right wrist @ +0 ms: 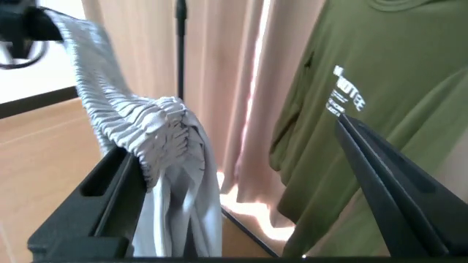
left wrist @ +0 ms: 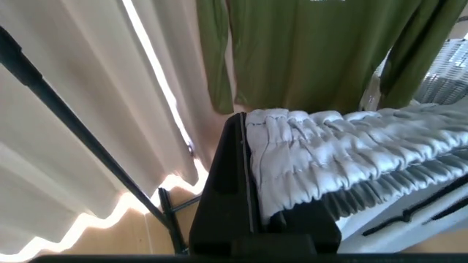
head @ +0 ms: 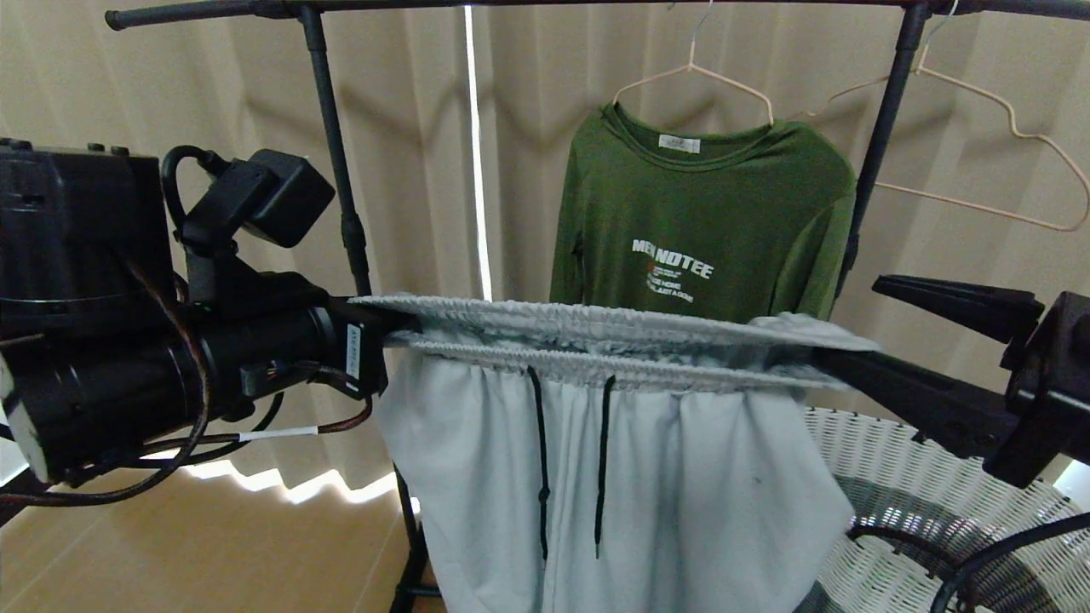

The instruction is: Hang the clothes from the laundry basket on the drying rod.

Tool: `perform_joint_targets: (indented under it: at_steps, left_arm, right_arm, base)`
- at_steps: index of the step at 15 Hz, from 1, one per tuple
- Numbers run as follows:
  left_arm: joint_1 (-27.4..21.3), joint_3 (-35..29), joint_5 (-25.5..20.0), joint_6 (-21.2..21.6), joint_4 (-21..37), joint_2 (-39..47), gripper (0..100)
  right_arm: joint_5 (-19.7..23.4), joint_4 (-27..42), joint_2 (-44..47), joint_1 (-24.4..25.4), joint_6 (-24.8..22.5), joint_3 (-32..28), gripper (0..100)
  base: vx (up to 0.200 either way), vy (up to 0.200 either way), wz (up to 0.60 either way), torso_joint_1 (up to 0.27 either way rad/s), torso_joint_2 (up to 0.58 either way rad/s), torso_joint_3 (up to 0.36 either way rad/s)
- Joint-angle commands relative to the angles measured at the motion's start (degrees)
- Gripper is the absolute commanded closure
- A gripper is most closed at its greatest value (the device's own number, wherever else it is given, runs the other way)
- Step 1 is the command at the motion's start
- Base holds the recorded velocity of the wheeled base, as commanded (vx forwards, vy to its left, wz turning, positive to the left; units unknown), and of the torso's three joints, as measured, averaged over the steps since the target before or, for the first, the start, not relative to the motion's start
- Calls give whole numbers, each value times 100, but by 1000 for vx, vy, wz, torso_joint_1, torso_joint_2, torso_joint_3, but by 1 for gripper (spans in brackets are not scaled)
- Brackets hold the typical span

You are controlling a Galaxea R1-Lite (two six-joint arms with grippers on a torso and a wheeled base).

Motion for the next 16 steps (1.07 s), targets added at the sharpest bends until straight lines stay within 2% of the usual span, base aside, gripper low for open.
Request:
perform_joint_targets:
  at_steps: [1,4,6,10,11,12,13,14,16]
  left_arm:
    - [-1,-13,-1,-13,-1,60,100]
    - [87,-30,-1,-22,-124,60,100]
    - [166,31,17,-13,-115,-10,100]
    - [860,901,43,-119,-124,-1276,100]
    - [974,1104,34,-93,-124,-1513,100]
    - [1080,1341,43,-5,-124,-1891,100]
    - [1089,1367,52,13,-124,-1935,100]
    - [1291,1684,52,206,-106,-2524,100]
    - [1783,2264,26,171,-115,-3016,100]
  right_arm:
    - [81,-7,-170,2,-8,187,0]
    - [600,-7,-399,-7,-26,503,0]
    - [582,10,-399,-42,-61,591,0]
    - [-33,37,-513,-1036,-615,1523,0]
    - [-112,28,-557,-1088,-729,1769,0]
    - [-235,10,-618,-1176,-1045,2077,0]
    - [-253,10,-627,-1185,-1089,2103,0]
    - [-323,19,-715,-1396,-1212,2332,0]
    - [-314,37,-680,-1475,-1203,2507,0]
  base:
    - [0,0,0,0,0,0]
    - [0,0,0,0,0,0]
    - [0,0,0,0,0,0]
    - [0,0,0,0,0,0]
    - [0,0,0,0,0,0]
    - [0,0,0,0,0,0]
    - [0,0,0,0,0,0]
    - [0,0,0,0,0,0]
    - [0,0,0,0,0,0]
